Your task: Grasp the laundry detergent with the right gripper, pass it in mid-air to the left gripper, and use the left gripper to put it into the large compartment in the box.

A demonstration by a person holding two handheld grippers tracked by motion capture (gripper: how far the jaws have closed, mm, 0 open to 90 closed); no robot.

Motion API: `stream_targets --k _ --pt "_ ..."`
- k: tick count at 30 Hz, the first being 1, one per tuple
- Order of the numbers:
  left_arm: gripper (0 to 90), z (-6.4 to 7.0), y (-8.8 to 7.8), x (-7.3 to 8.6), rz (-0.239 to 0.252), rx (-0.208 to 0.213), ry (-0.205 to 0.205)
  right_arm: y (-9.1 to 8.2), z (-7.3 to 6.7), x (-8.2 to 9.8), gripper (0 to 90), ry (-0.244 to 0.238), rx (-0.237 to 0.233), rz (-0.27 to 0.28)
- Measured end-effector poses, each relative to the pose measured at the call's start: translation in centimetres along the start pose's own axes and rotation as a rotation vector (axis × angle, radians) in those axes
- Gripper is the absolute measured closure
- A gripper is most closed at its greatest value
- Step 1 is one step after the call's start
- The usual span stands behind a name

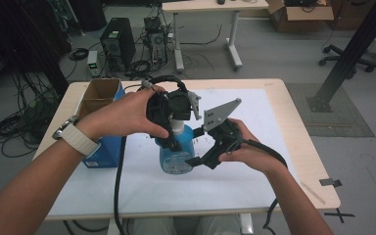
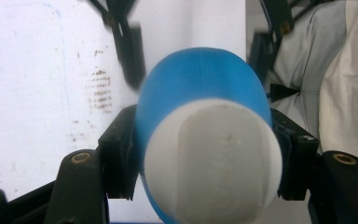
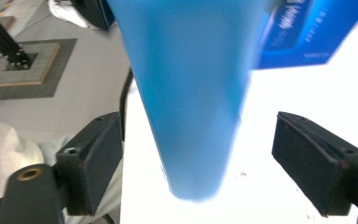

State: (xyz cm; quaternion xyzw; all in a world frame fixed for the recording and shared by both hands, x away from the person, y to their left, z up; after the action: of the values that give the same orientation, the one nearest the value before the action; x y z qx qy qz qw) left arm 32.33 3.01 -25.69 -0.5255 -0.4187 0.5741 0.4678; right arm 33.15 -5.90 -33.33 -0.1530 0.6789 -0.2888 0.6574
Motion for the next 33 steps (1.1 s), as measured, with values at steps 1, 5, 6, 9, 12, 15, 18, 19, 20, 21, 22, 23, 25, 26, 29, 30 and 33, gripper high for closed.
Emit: stream_targets --k 1,5,6,9,12,15,18,19,20,21,22,23,25,26,29,30,33 --pt "37.5 0.0 -0.1 0.1 -0.003 -0.003 -0.006 0.0 0.0 0.0 12.5 0.000 0.000 0.000" --pt "37.5 -0.3 -0.8 0.2 -0.003 -0.017 -0.051 -1.2 0.8 0.9 7.3 0.051 0.028 -0.032" --pt "37.6 -0.4 -1.0 0.3 -0.004 -0.021 -0.065 -1.4 0.9 1.1 6.3 0.060 0.031 -0.041" --pt "37.6 -0.7 -1.9 0.5 -0.002 -0.035 -0.119 -2.2 1.0 1.8 4.8 0.080 0.029 -0.083" --pt "37.6 -0.9 -2.8 0.8 -0.003 -0.043 -0.177 -2.9 1.1 2.8 3.5 0.096 0.020 -0.151" --pt "37.6 -1.1 -3.7 1.1 -0.001 -0.058 -0.228 -3.8 1.3 3.4 3.0 0.098 0.027 -0.186" --pt "37.6 -1.4 -4.8 1.5 0.001 -0.077 -0.289 -4.8 1.5 3.7 3.2 0.102 0.045 -0.205" --pt "37.5 -1.6 -5.1 1.6 0.006 -0.086 -0.310 -5.2 1.6 3.8 3.2 0.102 0.053 -0.213" --pt "37.5 -1.7 -5.5 1.8 0.005 -0.098 -0.328 -5.6 1.7 3.9 3.2 0.100 0.060 -0.220" --pt "37.5 -1.9 -5.8 2.0 0.006 -0.107 -0.346 -6.0 1.7 3.9 3.2 0.100 0.066 -0.225" --pt "37.5 -2.1 -6.2 2.1 0.009 -0.115 -0.366 -6.4 1.8 3.9 3.2 0.096 0.071 -0.226" --pt "37.5 -2.3 -6.6 2.4 0.013 -0.124 -0.384 -6.7 1.8 3.9 3.1 0.093 0.076 -0.229" --pt "37.5 -2.6 -7.4 2.7 0.028 -0.130 -0.436 -7.3 1.9 4.1 3.3 0.090 0.080 -0.236" --pt "37.5 -2.8 -7.7 2.9 0.035 -0.138 -0.457 -7.6 1.9 4.3 3.2 0.071 0.076 -0.243" --pt "37.5 -3.2 -8.8 3.4 0.053 -0.159 -0.520 -8.1 1.9 4.8 3.0 0.050 0.074 -0.273" --pt "37.5 -3.4 -9.2 3.5 0.061 -0.164 -0.542 -8.3 1.9 5.0 3.0 0.055 0.078 -0.282" --pt "37.5 -3.8 -10.1 4.0 0.068 -0.182 -0.603 -8.7 2.0 5.2 2.9 0.058 0.089 -0.290"
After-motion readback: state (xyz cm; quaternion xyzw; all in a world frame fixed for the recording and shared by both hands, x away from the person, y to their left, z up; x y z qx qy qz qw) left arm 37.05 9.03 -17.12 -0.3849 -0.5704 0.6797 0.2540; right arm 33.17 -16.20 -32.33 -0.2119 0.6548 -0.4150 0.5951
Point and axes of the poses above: each handheld gripper's, and its own axes: y roughly forward along the jaws, x roughly out of its underside, z roughly to its right, the point moved 8 cm from there along y, roughly forward along the jaws, and after that the axes turned 8 degrees about x, right-handed, at the moved point
